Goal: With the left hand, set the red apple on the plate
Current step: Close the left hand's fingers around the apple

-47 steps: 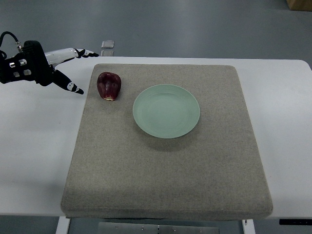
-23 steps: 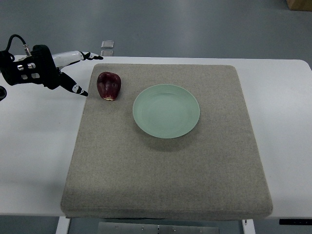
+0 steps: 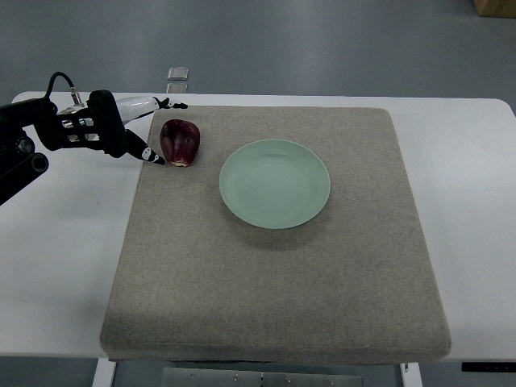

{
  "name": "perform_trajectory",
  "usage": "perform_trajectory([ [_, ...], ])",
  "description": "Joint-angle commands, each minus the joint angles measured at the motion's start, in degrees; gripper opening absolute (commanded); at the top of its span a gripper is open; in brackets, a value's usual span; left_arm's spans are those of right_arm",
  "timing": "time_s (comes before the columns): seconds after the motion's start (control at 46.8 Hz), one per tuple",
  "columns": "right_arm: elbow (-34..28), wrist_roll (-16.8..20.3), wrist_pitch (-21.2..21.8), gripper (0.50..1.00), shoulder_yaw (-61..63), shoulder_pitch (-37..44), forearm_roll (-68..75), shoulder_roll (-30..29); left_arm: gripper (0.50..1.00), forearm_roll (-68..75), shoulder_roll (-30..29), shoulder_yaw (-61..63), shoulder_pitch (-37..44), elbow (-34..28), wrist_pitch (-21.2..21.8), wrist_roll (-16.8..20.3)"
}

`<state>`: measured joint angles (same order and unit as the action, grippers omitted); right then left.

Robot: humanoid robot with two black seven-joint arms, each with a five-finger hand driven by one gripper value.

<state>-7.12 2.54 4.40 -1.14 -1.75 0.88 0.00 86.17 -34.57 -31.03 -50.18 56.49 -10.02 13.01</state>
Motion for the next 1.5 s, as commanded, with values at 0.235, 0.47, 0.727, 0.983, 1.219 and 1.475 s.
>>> perform_trajectory([
  [0.235,0.0,0.0,0.0,0.930,0.0,0.0,0.0,0.0,0.988,1.0,2.4,0.8,0.0,-1.4,0.3,-0.1],
  [0.47,0.0,0.0,0.0,0.930,0.0,0.0,0.1,0.0,0.988,1.0,3.9,1.1,0.0,-3.9,0.4,-0.1],
  [0.727,0.0,0.0,0.0,0.928,0.0,0.0,0.0,0.0,0.934,0.9,4.0,1.1,-0.8,-4.0,0.4,0.0],
  [0.983,0.0,0.0,0.0,0.930,0.0,0.0,0.0,0.0,0.821,1.0,3.9,1.1,-0.6,-4.0,0.4,0.0],
  [1.219,0.0,0.0,0.0,0.928,0.0,0.0,0.0,0.0,0.819,0.9,3.7,1.1,-0.7,-3.9,0.4,0.0],
  [1.475,0.0,0.0,0.0,0.928,0.0,0.0,0.0,0.0,0.658,0.4,3.2,1.1,-2.3,-3.4,0.1,0.0],
])
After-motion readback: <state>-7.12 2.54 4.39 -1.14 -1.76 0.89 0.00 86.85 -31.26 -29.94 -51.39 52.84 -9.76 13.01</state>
